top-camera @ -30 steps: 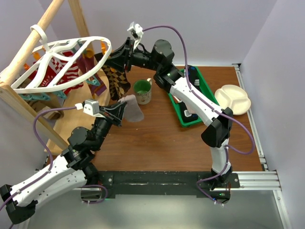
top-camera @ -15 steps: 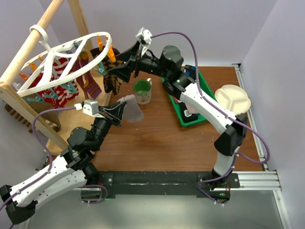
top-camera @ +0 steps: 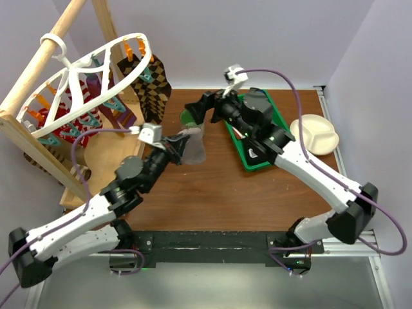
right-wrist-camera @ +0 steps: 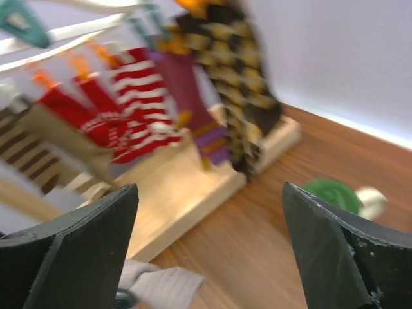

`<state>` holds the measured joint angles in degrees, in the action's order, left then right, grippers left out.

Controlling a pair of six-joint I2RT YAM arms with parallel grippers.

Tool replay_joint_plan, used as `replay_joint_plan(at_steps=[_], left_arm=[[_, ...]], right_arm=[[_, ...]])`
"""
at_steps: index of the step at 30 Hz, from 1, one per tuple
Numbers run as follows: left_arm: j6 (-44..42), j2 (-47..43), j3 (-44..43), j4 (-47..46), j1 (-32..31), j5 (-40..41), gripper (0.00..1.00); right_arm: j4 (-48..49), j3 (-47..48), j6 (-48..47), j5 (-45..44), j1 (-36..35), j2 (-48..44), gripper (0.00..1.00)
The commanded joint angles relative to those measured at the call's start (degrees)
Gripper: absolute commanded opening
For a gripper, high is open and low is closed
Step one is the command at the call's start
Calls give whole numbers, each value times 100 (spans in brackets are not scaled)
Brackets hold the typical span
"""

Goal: Remove the socks clipped to the hanger
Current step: Place the sock in the bin.

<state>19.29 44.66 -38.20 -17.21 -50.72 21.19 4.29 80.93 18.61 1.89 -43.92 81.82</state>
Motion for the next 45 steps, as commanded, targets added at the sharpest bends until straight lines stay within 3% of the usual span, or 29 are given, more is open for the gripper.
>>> replay_joint_plan(at_steps=[1,10,17,24,26,27,29,32,40,45], left_arm=[[-110,1034,-539,-607,-289,34,0],[-180,3459,-1865,-1513,-342,-273,0],[-101,5050,-3070,-1829,-325,-826,0],[163,6614,-4282,-1830,-158,-1617,2],[154,6879,-4494,-1690,-53,-1732,19],[180,7106,-4773,-1576,0,-1785,43],[189,7301,-5196,-1180,158,-1969,66],[102,7373,-5233,-1100,290,-1970,79],[-57,6767,-4654,-1232,414,-1768,82],[460,5968,-3618,-1162,440,-1128,81]], right_arm=[[-473,-235,424,-1971,-2,-912,98],[-2343,-226,1170,-4379,6,-1861,98],[-2390,-709,1338,-5084,-2,-2679,98],[-2425,-745,1119,-5103,6,-2848,99],[-2433,-727,1040,-5041,-2,-2795,98],[-2459,-701,1048,-5015,-2,-2673,99],[-2609,-474,1039,-4865,-2,-2497,99],[-2802,-192,1022,-4812,6,-2180,99],[-2697,-121,899,-4707,6,-1845,99],[-2565,81,705,-3610,103,-1337,99]])
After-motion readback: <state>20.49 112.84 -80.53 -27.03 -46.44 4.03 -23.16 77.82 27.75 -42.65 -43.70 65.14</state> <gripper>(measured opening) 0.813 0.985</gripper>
